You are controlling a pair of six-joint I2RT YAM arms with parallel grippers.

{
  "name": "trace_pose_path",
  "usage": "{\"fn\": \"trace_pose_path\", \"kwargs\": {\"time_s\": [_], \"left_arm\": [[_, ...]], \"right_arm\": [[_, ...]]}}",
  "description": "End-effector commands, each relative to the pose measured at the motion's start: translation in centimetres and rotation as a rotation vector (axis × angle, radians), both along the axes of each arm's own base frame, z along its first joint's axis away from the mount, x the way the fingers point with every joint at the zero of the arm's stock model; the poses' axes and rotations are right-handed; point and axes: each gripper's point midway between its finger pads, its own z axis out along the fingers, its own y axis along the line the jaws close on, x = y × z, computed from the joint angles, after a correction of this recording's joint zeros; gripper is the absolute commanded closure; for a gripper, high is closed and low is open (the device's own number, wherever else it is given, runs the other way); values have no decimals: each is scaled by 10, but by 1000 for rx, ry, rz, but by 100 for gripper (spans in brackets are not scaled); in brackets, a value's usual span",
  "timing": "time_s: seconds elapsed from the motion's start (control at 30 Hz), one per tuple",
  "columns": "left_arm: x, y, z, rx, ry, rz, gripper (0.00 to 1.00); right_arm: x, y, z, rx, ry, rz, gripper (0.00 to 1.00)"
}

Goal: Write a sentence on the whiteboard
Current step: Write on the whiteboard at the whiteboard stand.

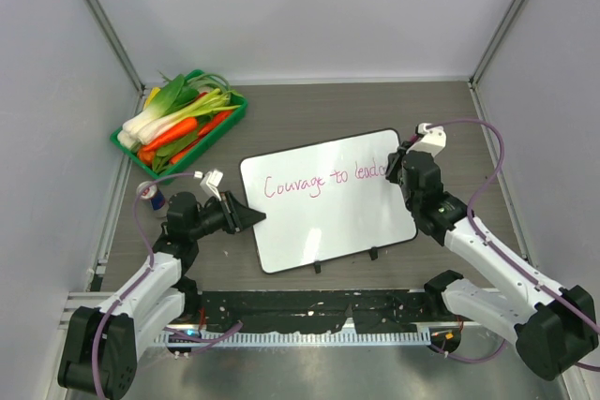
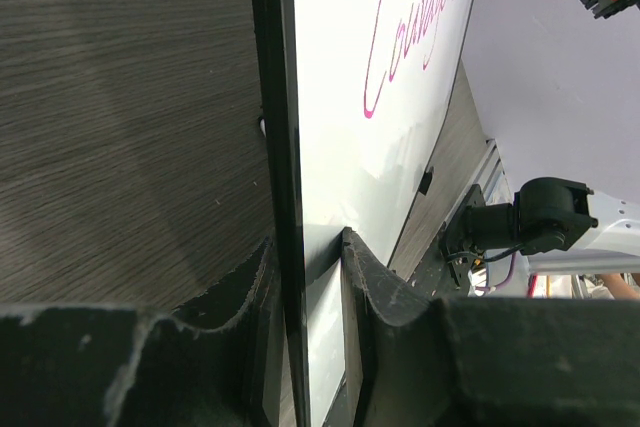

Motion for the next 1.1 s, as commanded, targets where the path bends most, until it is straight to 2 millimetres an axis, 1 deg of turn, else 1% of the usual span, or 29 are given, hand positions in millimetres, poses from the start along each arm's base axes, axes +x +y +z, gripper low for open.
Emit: {"fn": "trace_pose_path", "kwargs": {"time_s": [0.0, 0.23, 0.37, 0.43, 0.53, 0.63, 0.73, 0.87, 1.07], "left_arm": [[6, 3, 2, 25, -54, 12, 100], [7, 3, 2, 25, -54, 14, 100], [7, 3, 1, 26, -53, 15, 100], [7, 3, 2, 25, -53, 12, 100], [7, 2, 2, 25, -54, 11, 100], [7, 2, 2, 26, -53, 12, 100], [7, 3, 2, 25, -53, 12, 100], [7, 3, 2, 25, -53, 12, 100], [7, 2, 2, 25, -54, 11, 100]], "right_arm": [[12, 6, 37, 69, -105, -4, 99], [10, 9, 43, 91, -129, 17, 99], [6, 10, 50, 107, -145, 30, 99], [1, 9, 59, 118, -170, 40, 99], [-4, 6, 66, 128, -197, 38, 99], [-9, -2, 73, 120, -221, 17, 99], [-10, -11, 69, 87, -212, -21, 99], [-8, -16, 66, 67, -202, -46, 99], [1, -9, 55, 58, -161, -31, 98]]}}
